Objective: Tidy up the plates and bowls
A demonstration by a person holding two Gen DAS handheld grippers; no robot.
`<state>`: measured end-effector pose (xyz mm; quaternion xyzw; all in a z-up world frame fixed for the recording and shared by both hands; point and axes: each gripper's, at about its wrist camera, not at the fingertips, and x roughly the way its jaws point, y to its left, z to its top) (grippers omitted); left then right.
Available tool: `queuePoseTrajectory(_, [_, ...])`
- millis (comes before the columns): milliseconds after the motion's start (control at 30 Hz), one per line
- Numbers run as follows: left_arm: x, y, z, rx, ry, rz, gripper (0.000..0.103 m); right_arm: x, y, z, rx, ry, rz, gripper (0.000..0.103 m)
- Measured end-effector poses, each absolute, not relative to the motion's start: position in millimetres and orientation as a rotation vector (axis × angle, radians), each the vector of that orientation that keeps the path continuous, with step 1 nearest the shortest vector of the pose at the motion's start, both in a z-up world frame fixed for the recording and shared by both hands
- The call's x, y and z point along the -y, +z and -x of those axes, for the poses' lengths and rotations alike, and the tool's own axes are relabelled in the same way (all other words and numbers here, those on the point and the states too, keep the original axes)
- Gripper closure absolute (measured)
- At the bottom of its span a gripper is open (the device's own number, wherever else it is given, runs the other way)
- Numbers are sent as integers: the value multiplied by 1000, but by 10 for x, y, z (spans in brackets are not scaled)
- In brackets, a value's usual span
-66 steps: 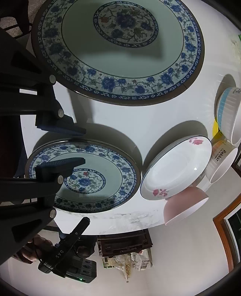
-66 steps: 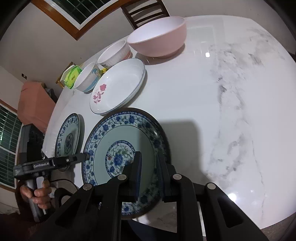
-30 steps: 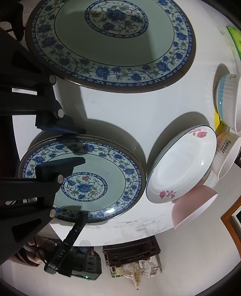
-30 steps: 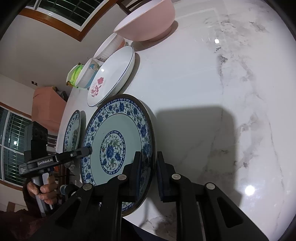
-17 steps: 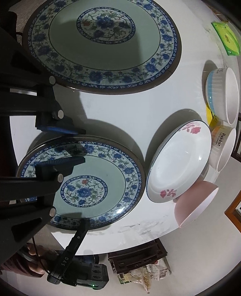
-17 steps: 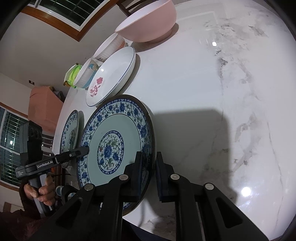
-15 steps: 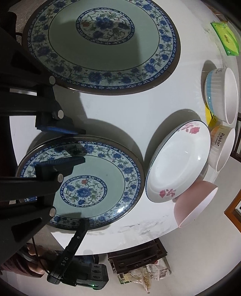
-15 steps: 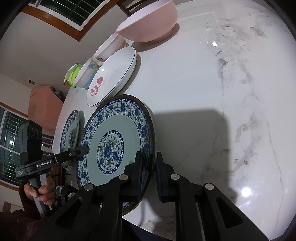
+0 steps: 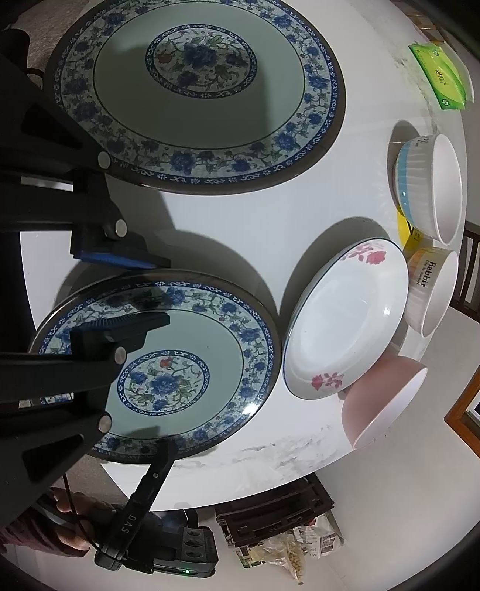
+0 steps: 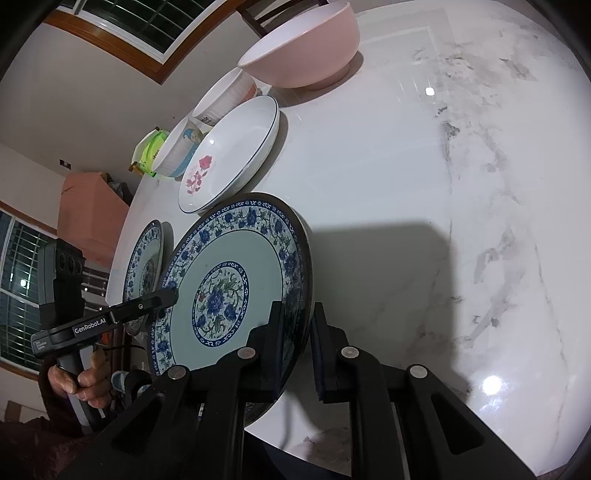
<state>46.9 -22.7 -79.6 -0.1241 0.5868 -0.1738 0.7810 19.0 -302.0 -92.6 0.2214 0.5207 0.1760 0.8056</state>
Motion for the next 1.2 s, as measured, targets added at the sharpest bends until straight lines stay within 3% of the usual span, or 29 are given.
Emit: queuePoseTrajectory(1200, [269, -924, -498, -1320, -364, 262, 81, 2987, -973, -361, -1158, 397, -422, 85])
